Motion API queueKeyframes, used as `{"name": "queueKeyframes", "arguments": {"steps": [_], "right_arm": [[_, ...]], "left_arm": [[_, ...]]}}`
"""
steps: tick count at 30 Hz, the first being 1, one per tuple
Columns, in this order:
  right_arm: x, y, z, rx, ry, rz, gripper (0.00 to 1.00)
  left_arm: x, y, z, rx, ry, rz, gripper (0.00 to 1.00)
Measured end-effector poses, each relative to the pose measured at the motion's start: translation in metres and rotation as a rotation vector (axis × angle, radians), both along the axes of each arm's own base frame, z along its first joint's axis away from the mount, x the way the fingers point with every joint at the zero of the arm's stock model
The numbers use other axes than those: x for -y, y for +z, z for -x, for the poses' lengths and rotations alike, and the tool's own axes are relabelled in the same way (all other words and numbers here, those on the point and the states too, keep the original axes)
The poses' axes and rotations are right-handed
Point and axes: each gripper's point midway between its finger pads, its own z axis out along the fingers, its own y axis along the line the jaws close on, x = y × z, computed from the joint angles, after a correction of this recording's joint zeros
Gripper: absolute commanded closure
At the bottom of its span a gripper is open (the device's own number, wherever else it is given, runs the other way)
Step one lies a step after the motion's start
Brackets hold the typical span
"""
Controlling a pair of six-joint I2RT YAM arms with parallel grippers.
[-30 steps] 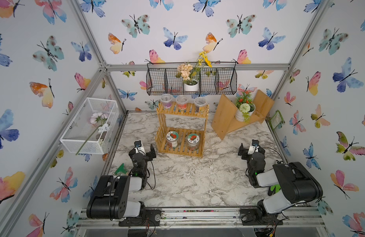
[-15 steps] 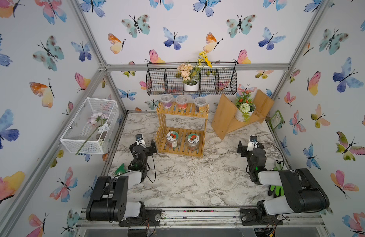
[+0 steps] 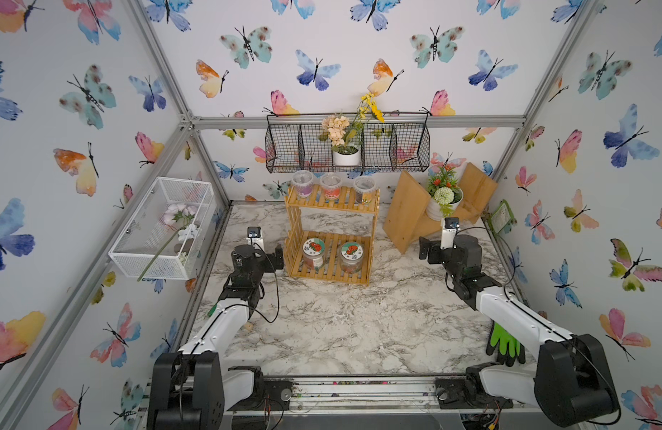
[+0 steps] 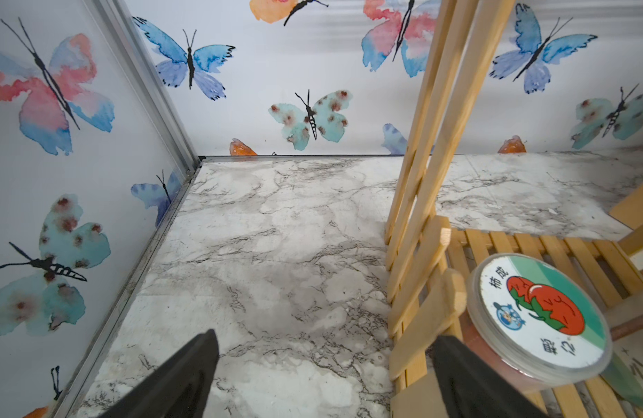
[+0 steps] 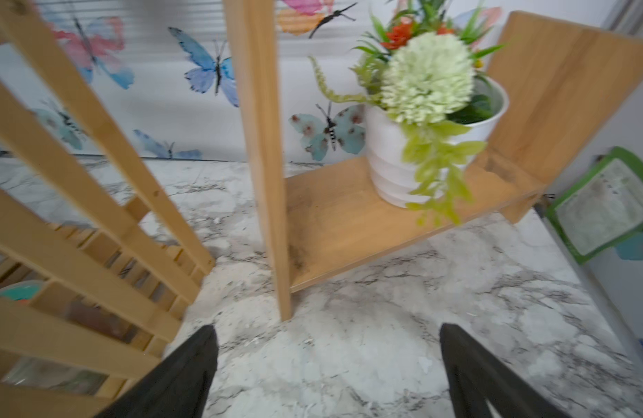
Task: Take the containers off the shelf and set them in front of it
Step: Move the shelf to the center of the board.
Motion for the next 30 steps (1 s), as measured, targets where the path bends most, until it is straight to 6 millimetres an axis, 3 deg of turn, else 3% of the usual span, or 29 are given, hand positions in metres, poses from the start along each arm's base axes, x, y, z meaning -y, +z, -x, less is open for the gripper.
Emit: {"name": "queueKeyframes", "arguments": {"steps": [5,11,15,20,30], "right_arm": [[-0.06,0.017,0.016,-0.072,0.143,-0.055,0.02],[-0.108,0.02,0.02,-0.158,0.224,-0.098,0.02],[-0.13,0.01,0.016,-0.223,0.241,-0.112,0.02],[-0.15,-0.006,0.012,-0.298,0.246,-0.127,0.02],[-0.176,-0.035,0.005,-0.407,0.219,-0.132,0.05]], "left_arm": [[0.022,0.008,0.003,-0.034,-0.118,0.027,0.02],[0.039,0.014,0.007,-0.073,-0.215,0.063,0.03],[0.045,0.017,-0.001,-0.096,-0.245,0.077,0.1],[0.051,0.005,-0.012,-0.16,-0.262,0.088,0.14],[0.07,-0.013,-0.02,-0.237,-0.282,0.082,0.28]]}}
